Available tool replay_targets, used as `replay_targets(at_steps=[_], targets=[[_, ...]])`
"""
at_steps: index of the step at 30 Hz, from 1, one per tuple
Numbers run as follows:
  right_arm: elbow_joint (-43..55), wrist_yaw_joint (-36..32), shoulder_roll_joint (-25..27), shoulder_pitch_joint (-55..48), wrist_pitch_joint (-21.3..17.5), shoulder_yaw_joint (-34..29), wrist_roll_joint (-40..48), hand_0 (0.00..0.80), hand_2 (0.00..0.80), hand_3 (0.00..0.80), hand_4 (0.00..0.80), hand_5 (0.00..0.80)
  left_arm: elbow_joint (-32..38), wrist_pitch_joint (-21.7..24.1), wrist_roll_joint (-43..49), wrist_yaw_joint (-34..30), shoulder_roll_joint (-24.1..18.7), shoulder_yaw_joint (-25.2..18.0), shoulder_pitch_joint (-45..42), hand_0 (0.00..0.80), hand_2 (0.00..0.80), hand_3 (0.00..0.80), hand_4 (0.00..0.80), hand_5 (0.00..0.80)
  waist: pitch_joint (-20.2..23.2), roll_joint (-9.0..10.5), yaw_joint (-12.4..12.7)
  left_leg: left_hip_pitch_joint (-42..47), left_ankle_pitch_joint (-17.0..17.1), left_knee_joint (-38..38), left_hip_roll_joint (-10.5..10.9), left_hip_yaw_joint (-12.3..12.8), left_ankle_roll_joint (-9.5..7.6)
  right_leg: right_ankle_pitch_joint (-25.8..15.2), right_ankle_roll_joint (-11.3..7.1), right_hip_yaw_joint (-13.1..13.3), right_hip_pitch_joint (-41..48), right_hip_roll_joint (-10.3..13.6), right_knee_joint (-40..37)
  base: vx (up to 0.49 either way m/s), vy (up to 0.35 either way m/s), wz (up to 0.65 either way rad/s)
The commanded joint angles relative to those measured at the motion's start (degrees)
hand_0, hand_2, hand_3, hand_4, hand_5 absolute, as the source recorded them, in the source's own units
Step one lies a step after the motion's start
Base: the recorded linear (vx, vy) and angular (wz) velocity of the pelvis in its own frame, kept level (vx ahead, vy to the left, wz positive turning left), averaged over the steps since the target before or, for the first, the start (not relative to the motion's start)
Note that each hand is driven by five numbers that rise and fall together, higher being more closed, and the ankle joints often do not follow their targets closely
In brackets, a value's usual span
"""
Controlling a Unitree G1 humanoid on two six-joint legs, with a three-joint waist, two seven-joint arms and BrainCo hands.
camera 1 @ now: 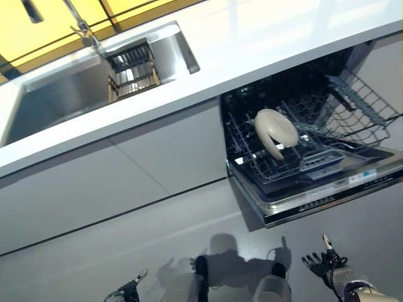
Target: Take plates into dishwasher
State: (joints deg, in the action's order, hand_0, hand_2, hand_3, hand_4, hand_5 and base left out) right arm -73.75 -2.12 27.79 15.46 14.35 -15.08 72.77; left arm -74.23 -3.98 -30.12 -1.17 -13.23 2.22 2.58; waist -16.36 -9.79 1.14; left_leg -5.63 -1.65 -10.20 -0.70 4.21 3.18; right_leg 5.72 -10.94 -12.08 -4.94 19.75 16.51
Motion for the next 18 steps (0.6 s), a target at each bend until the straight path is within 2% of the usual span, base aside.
replay_targets(at_steps=[1, 6, 10, 11, 12, 14, 18], targets=[[2.8, -1.2, 1.0, 3.9, 0.1, -1.5, 0.9, 0.000, 0.000, 0.000, 0.000, 0.000, -1.2, 1.3, -1.1, 0.0, -0.4, 1.3, -1.2, 0.000, 0.000, 0.000, 0.000, 0.000, 0.7, 0.97, 2.6, -3.4, -3.8, -10.1, -1.4, 0.4, -0.66, 5.2, 8.02, -0.6, -0.3, -0.6, 9.2, 0.122, 0.121, 0.31], [4.5, -0.7, 1.6, 7.7, 0.6, -0.1, -1.3, 0.000, 0.000, 0.000, 0.000, 0.000, -0.4, 0.4, -1.5, 0.1, 0.6, 2.6, -3.0, 0.000, 0.000, 0.000, 0.000, 0.000, 1.5, 0.26, 4.5, -2.8, -4.4, -11.6, -0.1, -1.0, -0.90, 6.1, 8.39, -1.7, 1.3, 0.6, 11.5, 0.083, 0.085, 0.28], [5.7, -1.6, 1.1, 13.1, -0.1, 2.5, -1.9, 0.000, 0.000, 0.000, 0.000, 0.000, -0.2, -0.4, -1.1, -0.2, 0.5, 3.1, -4.1, 0.000, 0.000, 0.000, 0.000, 0.000, 1.7, 0.51, 7.0, -2.3, -4.4, -11.9, 0.7, -2.7, -1.01, 6.5, 8.45, -3.5, 3.0, 1.1, 12.6, 0.058, 0.035, 0.26], [7.4, -1.8, 0.9, 15.4, -0.5, 3.2, -1.0, 0.000, 0.000, 0.000, 0.000, 0.000, -0.1, -0.5, -0.1, -0.1, 0.1, 2.7, -5.0, 0.000, 0.000, 0.000, 0.000, 0.000, 1.8, 0.96, 8.3, -1.7, -4.2, -11.7, 0.8, -3.2, -1.07, 6.5, 8.38, -4.6, 4.4, 0.9, 12.3, 0.071, -0.007, 0.28], [7.6, -1.8, 0.9, 15.6, -0.6, 3.2, -0.9, 0.000, 0.000, 0.000, 0.000, 0.000, -0.1, -0.5, 0.0, -0.1, 0.0, 2.6, -5.0, 0.000, 0.000, 0.000, 0.000, 0.000, 1.8, 1.01, 8.3, -1.6, -4.2, -11.6, 0.8, -3.3, -1.08, 6.5, 8.37, -4.7, 4.6, 0.9, 12.2, 0.088, -0.038, 0.29], [10.6, -3.6, 0.1, 18.2, -2.3, 4.9, -0.6, 0.000, 0.000, 0.000, 0.000, 0.000, 0.2, -0.7, 2.1, -0.2, -1.3, 2.1, -6.2, 0.000, 0.000, 0.000, 0.000, 0.000, 1.8, 2.07, 10.1, -0.9, -4.0, -11.2, 0.7, -4.0, -1.04, 6.1, 8.12, -6.6, 7.1, 0.6, 11.0, 0.076, -0.066, 0.32], [15.3, -7.1, -0.7, 21.5, -6.1, 7.5, 0.0, 0.000, 0.000, 0.000, 0.000, 0.000, 1.4, -0.9, 4.5, -0.5, -3.7, 1.2, -7.4, 0.000, 0.000, 0.000, 0.000, 0.000, 1.8, 4.14, 12.5, 0.0, -3.5, -10.4, 0.2, -5.3, -1.16, 5.2, 7.36, -8.6, 10.0, 0.0, 9.0, 0.071, -0.112, 0.24]])
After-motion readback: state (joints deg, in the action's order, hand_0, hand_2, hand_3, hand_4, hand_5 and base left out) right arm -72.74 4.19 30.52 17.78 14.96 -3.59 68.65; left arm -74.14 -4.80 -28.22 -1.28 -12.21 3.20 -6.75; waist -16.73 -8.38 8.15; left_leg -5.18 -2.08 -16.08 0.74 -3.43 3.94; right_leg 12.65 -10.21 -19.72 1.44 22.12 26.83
